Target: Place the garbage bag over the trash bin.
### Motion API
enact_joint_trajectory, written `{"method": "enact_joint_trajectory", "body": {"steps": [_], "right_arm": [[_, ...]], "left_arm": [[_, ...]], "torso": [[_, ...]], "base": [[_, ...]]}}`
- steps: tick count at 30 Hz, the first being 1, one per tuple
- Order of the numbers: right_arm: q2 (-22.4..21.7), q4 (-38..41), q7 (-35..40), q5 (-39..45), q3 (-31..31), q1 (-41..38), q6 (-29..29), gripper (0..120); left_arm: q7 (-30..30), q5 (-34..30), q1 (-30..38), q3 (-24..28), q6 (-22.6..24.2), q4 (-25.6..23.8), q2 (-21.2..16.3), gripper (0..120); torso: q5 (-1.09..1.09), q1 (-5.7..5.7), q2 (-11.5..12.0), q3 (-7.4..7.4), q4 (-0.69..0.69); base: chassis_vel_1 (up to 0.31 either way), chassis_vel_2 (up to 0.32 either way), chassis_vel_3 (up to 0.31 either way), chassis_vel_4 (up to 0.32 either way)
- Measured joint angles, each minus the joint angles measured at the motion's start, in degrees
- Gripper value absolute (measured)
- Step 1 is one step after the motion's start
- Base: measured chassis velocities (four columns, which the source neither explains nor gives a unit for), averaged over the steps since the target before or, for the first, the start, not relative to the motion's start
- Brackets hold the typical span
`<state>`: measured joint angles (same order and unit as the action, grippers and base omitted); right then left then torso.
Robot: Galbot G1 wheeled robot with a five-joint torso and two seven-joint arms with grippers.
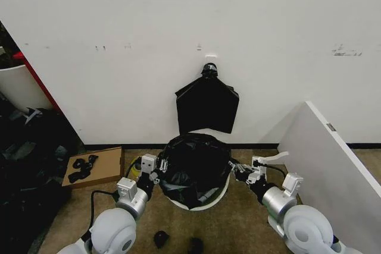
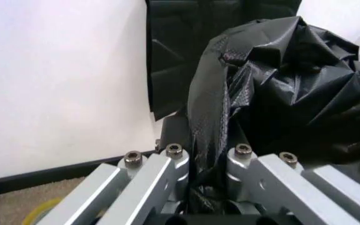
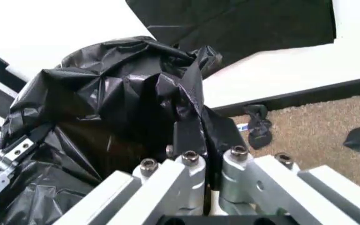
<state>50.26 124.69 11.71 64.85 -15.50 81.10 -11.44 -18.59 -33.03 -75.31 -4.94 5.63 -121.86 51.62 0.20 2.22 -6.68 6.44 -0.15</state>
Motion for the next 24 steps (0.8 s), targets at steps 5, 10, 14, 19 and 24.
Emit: {"method": "enact_joint_trajectory", "body": {"steps": [5,10,14,19,24], "right_arm": [[0.58,0.03,0.58,-0.05,-0.09,0.7,0.71,0],[1.36,-0.26,2.04,-0.33,-0.5,1.7,0.97,0],[1.55,-0.52,3.67,-0.6,-1.03,2.12,0.62,0],[1.82,-1.16,4.7,-1.82,-1.03,2.99,-0.06,0],[2.34,-1.26,4.72,-3.24,-0.35,4.56,-1.17,0]], "left_arm": [[-0.18,0.02,0.09,0.0,-0.4,0.18,0.36,4],[-0.69,-0.12,0.21,0.01,-0.66,0.28,0.72,4],[-1.3,-0.82,0.41,0.01,-0.76,0.37,1.09,4],[-1.87,-2.29,0.52,0.01,-0.75,0.2,1.56,4],[-2.9,-3.96,0.67,0.11,-1.4,0.16,2.58,4]], "torso": [[0.0,0.0,0.0,0.0,0.0],[0.0,0.0,0.0,0.0,0.0],[-0.01,0.0,0.0,0.0,0.0],[0.0,0.0,0.0,0.0,0.0],[0.0,0.0,0.0,0.0,0.0]], "base": [[0.0,0.0,0.0,0.0],[0.0,0.0,0.0,0.0],[0.0,0.0,0.0,0.0],[0.0,0.0,0.0,0.0],[0.0,0.0,0.0,0.0]]}}
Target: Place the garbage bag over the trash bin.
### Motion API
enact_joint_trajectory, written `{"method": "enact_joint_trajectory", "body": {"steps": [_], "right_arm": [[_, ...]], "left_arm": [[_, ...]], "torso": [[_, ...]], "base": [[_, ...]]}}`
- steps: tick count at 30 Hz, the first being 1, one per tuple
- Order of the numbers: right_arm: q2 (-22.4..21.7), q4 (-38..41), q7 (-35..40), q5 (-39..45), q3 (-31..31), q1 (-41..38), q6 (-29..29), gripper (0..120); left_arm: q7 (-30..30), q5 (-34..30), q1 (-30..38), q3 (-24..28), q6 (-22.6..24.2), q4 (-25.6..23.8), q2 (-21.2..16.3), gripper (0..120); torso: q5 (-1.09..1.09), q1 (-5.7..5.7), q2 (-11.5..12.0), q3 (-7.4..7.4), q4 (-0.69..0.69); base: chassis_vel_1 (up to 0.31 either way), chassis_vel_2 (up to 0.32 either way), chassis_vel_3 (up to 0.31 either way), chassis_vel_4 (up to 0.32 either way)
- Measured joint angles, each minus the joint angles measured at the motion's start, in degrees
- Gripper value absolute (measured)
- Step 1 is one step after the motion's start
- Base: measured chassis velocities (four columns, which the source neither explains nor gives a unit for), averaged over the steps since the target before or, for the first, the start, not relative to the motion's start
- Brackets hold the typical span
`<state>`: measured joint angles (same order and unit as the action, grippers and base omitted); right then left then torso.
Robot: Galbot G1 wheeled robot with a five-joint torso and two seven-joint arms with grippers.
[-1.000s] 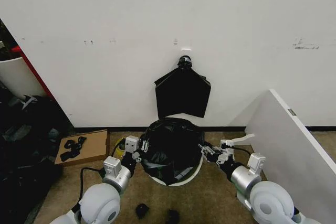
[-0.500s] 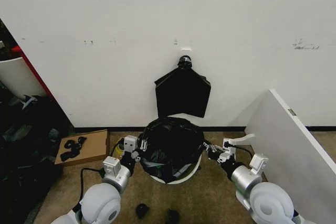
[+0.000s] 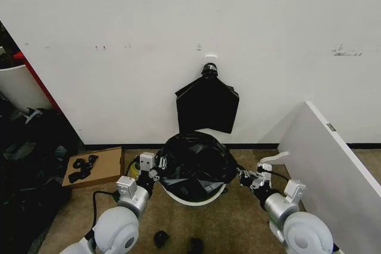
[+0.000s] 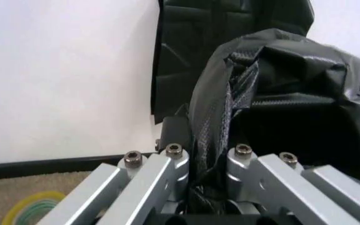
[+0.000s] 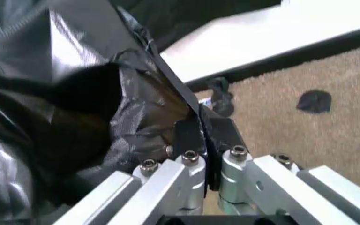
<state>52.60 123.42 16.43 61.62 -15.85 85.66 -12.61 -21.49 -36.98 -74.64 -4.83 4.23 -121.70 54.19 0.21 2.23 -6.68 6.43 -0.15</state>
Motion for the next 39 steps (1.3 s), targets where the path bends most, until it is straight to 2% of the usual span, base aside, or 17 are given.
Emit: {"method": "enact_joint_trajectory", "body": {"steps": [12,32,36,38,39], "right_arm": [[0.42,-0.64,-4.88,0.67,-0.32,2.54,0.87,0],[2.65,-2.54,-5.77,-0.29,-0.27,4.33,2.94,0],[2.63,-1.89,-5.43,-1.09,-0.69,4.26,3.25,11],[2.53,-1.6,-5.22,-1.44,-1.14,4.01,3.91,22],[2.53,-1.6,-5.22,-1.44,-1.14,4.01,3.91,22]], "left_arm": [[-1.9,-3.6,-0.05,0.02,-0.23,-0.06,0.87,4],[-2.42,-6.31,0.31,-0.5,0.03,-0.09,2.47,4],[-2.52,-6.2,-0.01,-0.65,0.01,-0.05,2.5,4],[-2.44,-6.13,-0.26,-0.82,0.02,-0.04,2.48,4],[-2.44,-6.13,-0.26,-0.82,0.02,-0.04,2.48,4]], "torso": [[-0.01,0.0,0.0,0.0,0.0],[0.0,0.0,0.0,0.0,0.0],[0.0,0.0,0.0,0.0,0.0],[-0.01,0.0,0.0,0.0,0.0],[-0.01,0.0,0.0,0.0,0.0]], "base": [[0.0,0.0,0.0,0.0],[0.0,0.0,0.0,0.0],[0.0,0.0,0.0,0.0],[0.0,0.0,0.0,0.0],[0.0,0.0,0.0,0.0]]}}
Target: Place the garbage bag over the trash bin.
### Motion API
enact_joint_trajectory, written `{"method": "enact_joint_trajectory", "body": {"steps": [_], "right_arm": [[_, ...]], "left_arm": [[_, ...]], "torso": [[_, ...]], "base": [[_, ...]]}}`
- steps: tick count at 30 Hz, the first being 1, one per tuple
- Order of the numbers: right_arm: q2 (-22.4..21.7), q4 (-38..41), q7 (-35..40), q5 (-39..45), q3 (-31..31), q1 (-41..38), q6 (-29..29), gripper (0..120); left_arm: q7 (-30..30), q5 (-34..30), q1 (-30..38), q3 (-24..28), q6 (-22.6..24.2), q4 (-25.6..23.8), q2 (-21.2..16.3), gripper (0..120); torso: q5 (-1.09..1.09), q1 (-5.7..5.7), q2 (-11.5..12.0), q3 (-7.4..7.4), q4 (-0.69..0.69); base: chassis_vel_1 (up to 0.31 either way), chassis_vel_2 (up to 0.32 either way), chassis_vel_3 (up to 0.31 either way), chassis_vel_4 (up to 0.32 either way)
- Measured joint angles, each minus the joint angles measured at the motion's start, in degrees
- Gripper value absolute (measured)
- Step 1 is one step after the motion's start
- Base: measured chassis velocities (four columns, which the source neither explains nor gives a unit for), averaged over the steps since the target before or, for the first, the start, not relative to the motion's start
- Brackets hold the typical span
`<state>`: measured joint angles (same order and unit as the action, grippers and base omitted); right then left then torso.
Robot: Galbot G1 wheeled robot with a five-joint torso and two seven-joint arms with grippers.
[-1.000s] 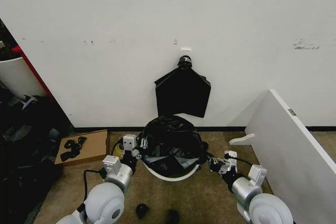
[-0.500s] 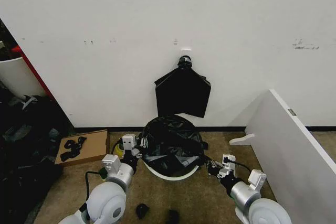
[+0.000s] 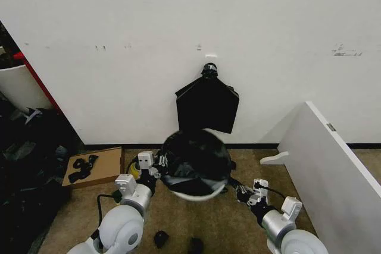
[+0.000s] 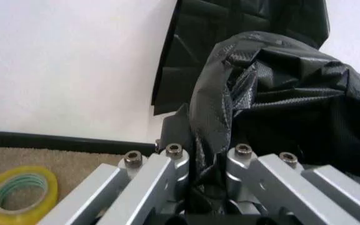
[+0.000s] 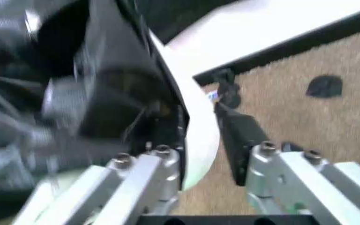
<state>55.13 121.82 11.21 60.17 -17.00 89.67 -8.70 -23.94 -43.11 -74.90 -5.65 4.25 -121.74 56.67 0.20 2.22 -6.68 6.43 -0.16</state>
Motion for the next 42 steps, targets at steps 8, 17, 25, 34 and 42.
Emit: {"method": "enact_joint_trajectory", "body": {"steps": [8,17,25,34,42], "right_arm": [[-0.43,-0.13,1.31,1.06,-5.61,-0.65,0.93,51],[-7.42,4.76,-8.49,-5.9,-12.1,2.61,2.56,85],[-13.72,13.31,-17.95,-23.6,-3.74,6.38,3.31,100],[-16.57,11.31,-14.78,-22.35,5.27,-4.2,-1.51,98],[-15.7,8.74,-13.29,-21.13,8.48,-6.41,-3.53,72]], "left_arm": [[0.04,-0.11,-0.01,-0.18,0.2,0.4,-0.41,4],[-0.9,-2.15,2.48,1.01,1.59,2.36,-0.27,4],[-1.11,-3.45,4.28,1.74,2.51,3.61,-0.35,4],[-0.65,-2.26,4.32,2.71,2.63,3.75,-0.56,4],[-0.11,-1.19,4.86,3.49,2.64,4.18,-0.61,4]], "torso": [[0.0,0.0,0.0,0.0,0.0],[-0.03,0.0,0.0,0.0,-0.01],[0.0,0.0,-0.01,0.0,-0.01],[0.01,0.0,-0.01,0.0,0.02],[0.0,0.01,-0.01,0.0,0.0]], "base": [[0.0,0.0,0.0,0.0],[0.0,0.0,0.0,0.0],[0.0,0.0,0.0,0.0],[0.0,0.0,0.0,0.0],[0.0,0.0,0.0,0.0]]}}
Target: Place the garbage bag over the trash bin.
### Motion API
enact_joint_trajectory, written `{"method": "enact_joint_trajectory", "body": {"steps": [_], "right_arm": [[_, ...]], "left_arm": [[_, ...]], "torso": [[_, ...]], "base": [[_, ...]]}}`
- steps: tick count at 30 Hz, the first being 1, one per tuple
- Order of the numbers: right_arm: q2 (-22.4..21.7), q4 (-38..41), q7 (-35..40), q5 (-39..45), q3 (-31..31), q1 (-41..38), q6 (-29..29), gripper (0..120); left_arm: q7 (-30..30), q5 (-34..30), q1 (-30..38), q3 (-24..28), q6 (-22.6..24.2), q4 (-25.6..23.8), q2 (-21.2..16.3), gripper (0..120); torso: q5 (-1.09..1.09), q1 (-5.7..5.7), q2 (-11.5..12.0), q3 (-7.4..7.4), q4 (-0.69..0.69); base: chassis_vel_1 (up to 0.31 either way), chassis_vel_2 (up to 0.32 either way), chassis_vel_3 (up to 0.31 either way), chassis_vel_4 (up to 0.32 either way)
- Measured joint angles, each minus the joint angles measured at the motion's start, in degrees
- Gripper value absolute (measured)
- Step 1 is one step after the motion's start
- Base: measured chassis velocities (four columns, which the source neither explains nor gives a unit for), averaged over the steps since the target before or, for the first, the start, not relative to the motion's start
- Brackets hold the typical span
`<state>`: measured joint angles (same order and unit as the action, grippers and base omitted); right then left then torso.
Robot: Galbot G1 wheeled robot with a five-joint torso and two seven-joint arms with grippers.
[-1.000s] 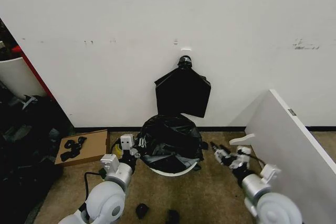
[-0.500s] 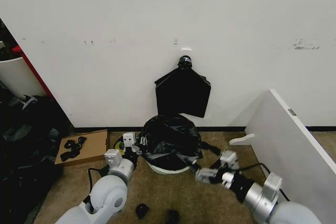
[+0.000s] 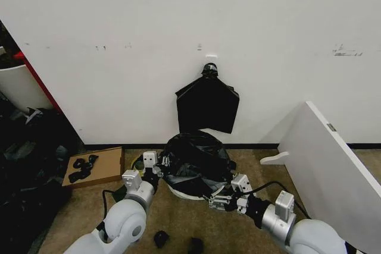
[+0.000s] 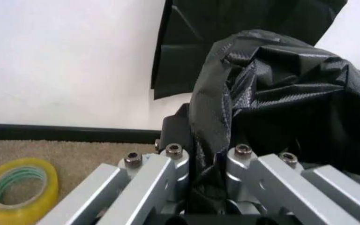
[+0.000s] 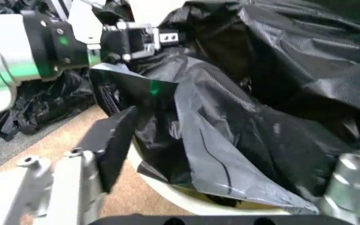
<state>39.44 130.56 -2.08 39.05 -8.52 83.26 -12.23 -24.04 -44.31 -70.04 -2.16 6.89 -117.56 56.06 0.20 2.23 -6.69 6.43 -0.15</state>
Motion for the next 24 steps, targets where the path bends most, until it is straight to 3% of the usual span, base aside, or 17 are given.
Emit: {"method": "enact_joint_trajectory", "body": {"steps": [19,24], "right_arm": [[1.33,-1.93,1.41,-3.55,2.63,-0.43,1.76,2],[1.07,-3.24,1.0,-11.19,3.53,0.35,7.09,0]], "left_arm": [[-0.04,0.36,0.57,1.07,0.1,0.8,1.14,4],[-0.73,-0.84,0.89,1.03,0.77,0.95,1.84,4]], "torso": [[0.0,0.0,0.0,0.0,0.0],[0.0,0.0,0.0,0.0,0.0]], "base": [[0.0,0.0,0.0,0.0],[0.0,0.0,0.0,0.0]]}}
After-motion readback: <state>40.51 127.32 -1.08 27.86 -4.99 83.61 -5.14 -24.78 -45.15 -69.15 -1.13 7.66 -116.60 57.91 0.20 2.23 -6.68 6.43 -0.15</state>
